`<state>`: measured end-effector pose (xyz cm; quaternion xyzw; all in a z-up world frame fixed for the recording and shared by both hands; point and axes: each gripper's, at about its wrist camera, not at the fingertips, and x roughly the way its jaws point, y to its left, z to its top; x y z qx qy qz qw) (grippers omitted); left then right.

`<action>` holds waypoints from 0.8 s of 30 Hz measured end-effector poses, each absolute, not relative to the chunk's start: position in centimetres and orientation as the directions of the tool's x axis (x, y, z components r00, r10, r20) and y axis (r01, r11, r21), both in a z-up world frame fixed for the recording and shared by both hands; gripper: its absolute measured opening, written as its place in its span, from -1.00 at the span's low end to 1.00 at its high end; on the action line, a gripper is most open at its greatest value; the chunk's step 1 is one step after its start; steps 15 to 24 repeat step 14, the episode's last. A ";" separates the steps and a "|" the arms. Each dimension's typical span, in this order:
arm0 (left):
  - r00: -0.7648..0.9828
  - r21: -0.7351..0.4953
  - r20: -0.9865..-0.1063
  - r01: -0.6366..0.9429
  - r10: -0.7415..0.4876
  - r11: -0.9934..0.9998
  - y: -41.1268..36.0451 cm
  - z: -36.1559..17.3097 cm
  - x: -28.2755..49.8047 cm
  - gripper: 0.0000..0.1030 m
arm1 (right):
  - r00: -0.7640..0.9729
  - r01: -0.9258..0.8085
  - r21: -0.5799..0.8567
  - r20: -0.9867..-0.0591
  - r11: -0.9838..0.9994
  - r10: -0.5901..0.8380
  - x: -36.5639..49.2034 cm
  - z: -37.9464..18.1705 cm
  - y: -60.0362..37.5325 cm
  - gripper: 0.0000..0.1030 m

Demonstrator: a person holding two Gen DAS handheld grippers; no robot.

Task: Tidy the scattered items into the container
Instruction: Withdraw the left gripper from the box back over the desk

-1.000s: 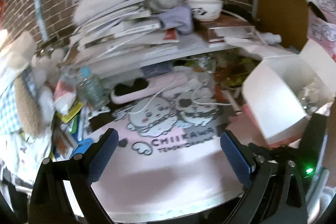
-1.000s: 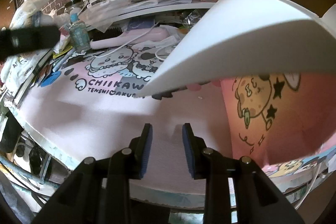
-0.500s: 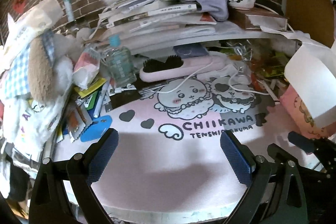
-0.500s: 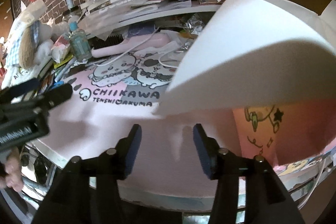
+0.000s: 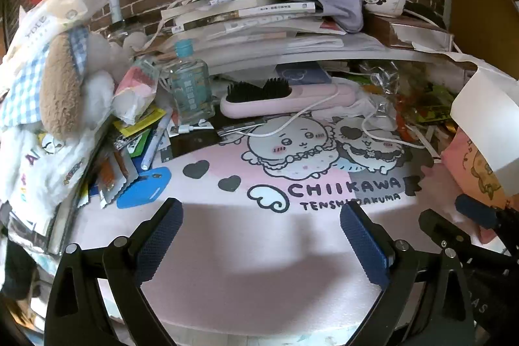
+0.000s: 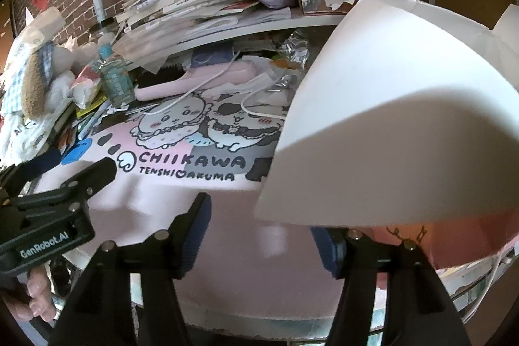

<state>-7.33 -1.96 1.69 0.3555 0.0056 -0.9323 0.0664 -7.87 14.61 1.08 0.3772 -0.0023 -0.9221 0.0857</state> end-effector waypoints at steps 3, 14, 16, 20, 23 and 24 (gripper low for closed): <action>-0.740 0.038 -0.661 0.130 -0.123 -0.991 -2.1 1.6 -7.2 0.89 | -0.705 0.154 0.066 -0.692 -0.986 -0.157 -7.9 1.1 14.5 0.13; -0.740 0.034 -0.661 0.139 -0.127 -0.990 -2.5 1.3 -6.9 0.89 | -0.709 0.173 0.056 -0.686 -0.983 -0.164 -8.1 1.2 13.8 0.15; -0.740 0.034 -0.661 0.139 -0.127 -0.990 -2.5 1.3 -6.9 0.89 | -0.709 0.173 0.056 -0.686 -0.983 -0.164 -8.1 1.2 13.8 0.15; -0.740 0.034 -0.661 0.139 -0.127 -0.990 -2.5 1.3 -6.9 0.89 | -0.709 0.173 0.056 -0.686 -0.983 -0.164 -8.1 1.2 13.8 0.15; -0.740 0.034 -0.661 0.139 -0.127 -0.990 -2.5 1.3 -6.9 0.89 | -0.709 0.173 0.056 -0.686 -0.983 -0.164 -8.1 1.2 13.8 0.15; -0.740 0.034 -0.661 0.139 -0.127 -0.990 -2.5 1.3 -6.9 0.89 | -0.709 0.173 0.056 -0.686 -0.983 -0.164 -8.1 1.2 13.8 0.15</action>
